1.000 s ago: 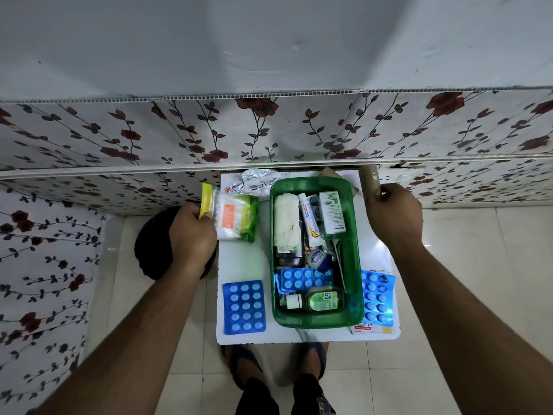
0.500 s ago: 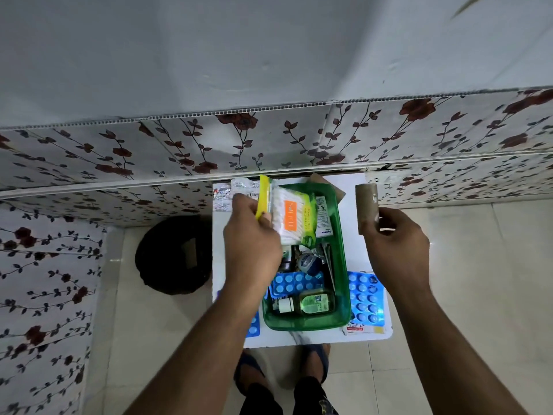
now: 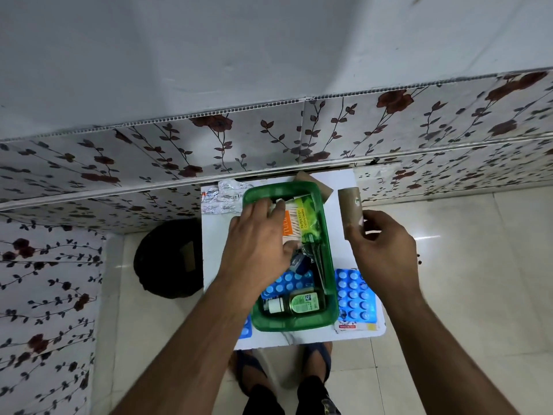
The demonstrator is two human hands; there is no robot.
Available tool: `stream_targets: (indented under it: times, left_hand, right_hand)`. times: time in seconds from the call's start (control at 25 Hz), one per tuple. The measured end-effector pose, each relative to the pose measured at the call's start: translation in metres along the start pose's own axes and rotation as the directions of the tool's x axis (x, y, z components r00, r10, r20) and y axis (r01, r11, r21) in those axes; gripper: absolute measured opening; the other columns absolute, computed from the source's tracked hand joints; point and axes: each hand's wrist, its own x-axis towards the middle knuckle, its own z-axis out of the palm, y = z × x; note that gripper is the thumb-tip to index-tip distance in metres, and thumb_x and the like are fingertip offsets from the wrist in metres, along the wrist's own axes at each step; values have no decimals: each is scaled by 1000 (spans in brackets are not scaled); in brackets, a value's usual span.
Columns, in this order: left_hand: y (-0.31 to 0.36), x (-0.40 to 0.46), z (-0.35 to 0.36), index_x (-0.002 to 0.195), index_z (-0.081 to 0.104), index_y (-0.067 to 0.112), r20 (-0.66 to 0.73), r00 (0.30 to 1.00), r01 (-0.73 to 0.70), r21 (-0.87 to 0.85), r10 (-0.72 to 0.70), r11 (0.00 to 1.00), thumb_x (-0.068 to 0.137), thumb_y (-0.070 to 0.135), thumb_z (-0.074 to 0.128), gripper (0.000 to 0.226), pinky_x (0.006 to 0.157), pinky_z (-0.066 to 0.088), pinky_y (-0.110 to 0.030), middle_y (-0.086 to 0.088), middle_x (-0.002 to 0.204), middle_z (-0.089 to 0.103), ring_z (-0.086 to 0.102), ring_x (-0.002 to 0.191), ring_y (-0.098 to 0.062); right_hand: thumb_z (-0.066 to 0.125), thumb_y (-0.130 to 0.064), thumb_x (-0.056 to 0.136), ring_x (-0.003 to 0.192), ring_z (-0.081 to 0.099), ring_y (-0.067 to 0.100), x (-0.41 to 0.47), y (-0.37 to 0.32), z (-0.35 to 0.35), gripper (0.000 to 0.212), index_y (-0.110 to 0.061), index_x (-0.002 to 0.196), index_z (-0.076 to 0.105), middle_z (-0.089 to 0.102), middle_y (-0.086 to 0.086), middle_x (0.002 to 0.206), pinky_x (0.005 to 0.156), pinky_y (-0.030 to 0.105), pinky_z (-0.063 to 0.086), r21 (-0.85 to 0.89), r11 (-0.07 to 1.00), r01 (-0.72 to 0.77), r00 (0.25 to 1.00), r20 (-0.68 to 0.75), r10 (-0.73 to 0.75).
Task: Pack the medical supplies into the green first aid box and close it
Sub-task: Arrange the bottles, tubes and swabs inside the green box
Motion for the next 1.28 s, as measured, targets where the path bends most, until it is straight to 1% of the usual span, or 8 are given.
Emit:
stream_targets:
  times: [0.16, 0.36, 0.48, 0.64, 0.84, 1.12, 1.2, 1.28]
  left_hand:
    - [-4, 11, 15, 136, 49, 16, 5, 999, -40, 178, 40, 983, 84, 52, 61, 65, 89, 34, -39, -4, 121, 62, 53, 111, -25]
    - [-6, 20, 11, 126, 57, 18, -18, 999, -46, 212, 51, 976, 77, 53, 65, 61, 84, 30, -41, -3, 114, 64, 50, 108, -25]
    - [-18, 9, -9, 129, 56, 23, -82, 996, -42, 13, 43, 999, 83, 49, 59, 53, 90, 29, -40, -1, 124, 61, 49, 115, -24]
    - [-59, -32, -10, 113, 65, 22, -221, 937, 170, -388, -270, 906, 83, 28, 55, 32, 93, 43, -43, -3, 112, 66, 58, 106, -26]
    - [-92, -64, 26, 107, 69, 19, -62, 922, 304, -494, -381, 815, 85, 9, 62, 25, 78, 42, -25, -2, 105, 64, 56, 85, -9]
    - [-107, -100, 51, 111, 67, 19, 137, 907, 413, -478, -399, 775, 86, 12, 65, 26, 74, 43, -25, -1, 107, 63, 59, 87, -13]
    - [-108, -106, 55, 113, 65, 22, 208, 900, 436, -479, -384, 762, 83, 19, 71, 31, 76, 45, -27, 2, 106, 59, 60, 95, -16]
    - [-108, -111, 57, 117, 61, 26, 284, 890, 452, -443, -357, 774, 76, 28, 78, 45, 83, 48, -32, 4, 110, 53, 55, 103, -17]
  right_hand:
    - [62, -39, 88, 76, 66, 11, -3, -1, -1, 24, -23, 104, 70, 70, -9, 88, 67, 30, 50, -5, 1000, 5, 1000, 20, -5]
    - [63, -38, 87, 75, 67, 10, -17, -7, -2, 17, -26, 98, 69, 70, -10, 86, 65, 30, 51, -27, 999, 25, 998, 65, -23]
    - [64, -39, 85, 74, 68, 9, -38, -17, -9, 15, -28, 93, 68, 70, -11, 83, 64, 30, 53, -29, 999, 15, 991, 136, -11]
    - [52, -49, 90, 68, 66, 14, -88, -29, 9, 33, -20, 81, 64, 69, -4, 72, 59, 33, 51, -158, 985, 76, 928, 373, -12]
    - [43, -43, 94, 65, 54, 31, -98, -38, 61, 36, -13, 77, 55, 58, 3, 66, 56, 32, 38, -338, 911, 235, 870, 492, -41]
    - [48, -36, 92, 85, 66, 34, -93, -29, 76, 29, -13, 93, 66, 71, 11, 88, 64, 30, 43, -373, 897, 236, 835, 549, 8]
    - [56, -38, 89, 85, 67, 31, -91, -32, 64, 26, -16, 96, 68, 73, 8, 88, 67, 31, 49, -357, 906, 228, 856, 517, -12]
    - [65, -31, 88, 83, 70, 25, -83, -32, 37, 20, -19, 103, 72, 75, 2, 88, 72, 32, 53, -277, 949, 147, 933, 358, -40]
